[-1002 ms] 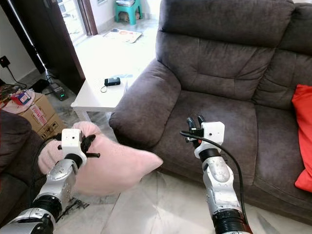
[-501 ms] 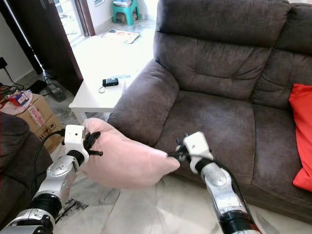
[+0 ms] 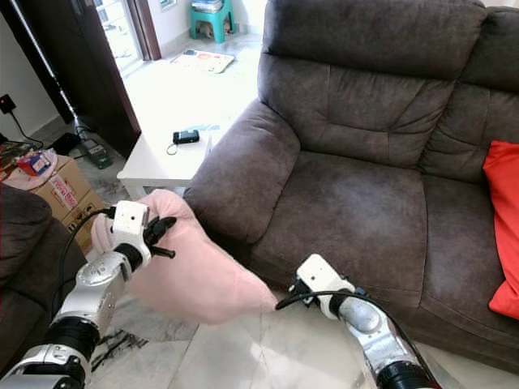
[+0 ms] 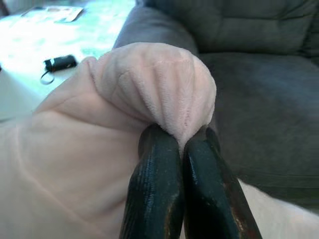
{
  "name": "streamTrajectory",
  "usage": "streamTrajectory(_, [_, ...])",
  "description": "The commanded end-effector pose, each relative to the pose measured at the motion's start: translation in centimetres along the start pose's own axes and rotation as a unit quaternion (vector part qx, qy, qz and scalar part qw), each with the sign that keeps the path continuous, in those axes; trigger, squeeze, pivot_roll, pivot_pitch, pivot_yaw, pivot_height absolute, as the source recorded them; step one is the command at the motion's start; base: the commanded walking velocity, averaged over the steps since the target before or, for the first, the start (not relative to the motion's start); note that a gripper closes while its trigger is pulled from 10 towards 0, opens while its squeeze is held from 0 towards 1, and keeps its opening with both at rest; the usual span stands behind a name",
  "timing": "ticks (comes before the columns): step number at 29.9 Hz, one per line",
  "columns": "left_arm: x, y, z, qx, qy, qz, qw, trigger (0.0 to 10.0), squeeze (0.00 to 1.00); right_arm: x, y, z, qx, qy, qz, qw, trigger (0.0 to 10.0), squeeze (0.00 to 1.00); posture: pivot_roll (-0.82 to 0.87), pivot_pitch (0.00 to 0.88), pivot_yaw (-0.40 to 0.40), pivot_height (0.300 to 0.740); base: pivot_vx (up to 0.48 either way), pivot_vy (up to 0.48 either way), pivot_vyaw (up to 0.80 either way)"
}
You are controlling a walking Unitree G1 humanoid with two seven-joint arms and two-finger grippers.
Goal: Move the pillow to the sofa from floor
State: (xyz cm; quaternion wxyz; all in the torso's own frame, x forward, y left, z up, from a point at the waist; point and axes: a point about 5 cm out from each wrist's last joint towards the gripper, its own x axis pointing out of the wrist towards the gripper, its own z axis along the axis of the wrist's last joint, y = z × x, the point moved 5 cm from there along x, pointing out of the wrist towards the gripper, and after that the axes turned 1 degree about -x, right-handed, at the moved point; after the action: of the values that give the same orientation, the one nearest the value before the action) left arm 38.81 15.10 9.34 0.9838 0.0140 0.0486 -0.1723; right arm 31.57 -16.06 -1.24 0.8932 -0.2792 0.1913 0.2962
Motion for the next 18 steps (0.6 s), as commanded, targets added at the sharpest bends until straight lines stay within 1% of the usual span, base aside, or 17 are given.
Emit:
streamTrajectory(1, [0.2, -0.3, 2.5, 0.003, -0.045, -0.014, 0.999, 10.0, 0.00, 0.0, 1.1, -0.7, 0.003, 0.009, 0.018, 1.000, 10.0, 1.00, 0.01, 0.027, 0.028, 0.740, 0.000, 0.000, 0.00])
streamTrajectory(2, [0.2, -0.3, 2.5, 0.005, -0.045, -0.017, 0.999, 10.0, 0.00, 0.1, 1.3, -0.8, 0.010, 0.009, 0.019, 1.000, 10.0, 1.00, 0.01, 0.027, 0.028, 0.740, 0.000, 0.000, 0.00])
streamTrajectory(6, [0.1, -0.4, 2.6, 0.002, -0.044, -0.020, 0.999, 10.0, 0.00, 0.2, 1.5, -0.9, 0.007, 0.013, 0.020, 1.000, 10.0, 1.00, 0.01, 0.033, 0.029, 0.740, 0.000, 0.000, 0.00])
streamTrajectory(8, [0.1, -0.6, 2.7, 0.002, -0.043, -0.028, 0.999, 10.0, 0.00, 0.1, 1.5, -1.2, -0.010, 0.020, 0.021, 1.000, 10.0, 1.00, 0.01, 0.037, 0.029, 0.740, 0.000, 0.000, 0.00])
streamTrajectory(9, [0.1, -0.6, 2.7, 0.002, -0.043, -0.028, 0.999, 10.0, 0.00, 0.1, 1.5, -1.2, -0.010, 0.020, 0.021, 1.000, 10.0, 1.00, 0.01, 0.037, 0.029, 0.740, 0.000, 0.000, 0.00])
streamTrajectory(11, [0.1, -0.8, 2.8, 0.001, -0.043, -0.032, 0.999, 10.0, 0.00, 0.1, 1.3, -1.3, -0.012, 0.023, 0.013, 1.000, 10.0, 1.00, 0.01, 0.037, 0.029, 0.740, 0.000, 0.000, 0.00])
streamTrajectory(12, [0.1, -0.8, 2.9, 0.001, -0.043, -0.034, 0.999, 10.0, 0.00, 0.1, 0.9, -1.4, -0.018, 0.027, 0.002, 0.999, 10.0, 1.00, 0.01, 0.039, 0.029, 0.740, 0.000, 0.000, 0.00])
streamTrajectory(14, [0.1, -0.9, 2.9, 0.002, -0.042, -0.035, 0.999, 10.0, 0.00, 0.1, 0.6, -1.5, -0.015, 0.031, -0.006, 0.999, 10.0, 1.00, 0.01, 0.039, 0.029, 0.740, 0.000, 0.000, 0.00])
streamTrajectory(18, [0.2, -1.1, 3.0, 0.001, -0.042, -0.037, 0.998, 10.0, 0.00, 0.1, 0.4, -1.7, -0.019, 0.035, -0.010, 0.999, 10.0, 1.00, 0.00, 0.044, 0.029, 0.740, 0.000, 0.000, 0.00])
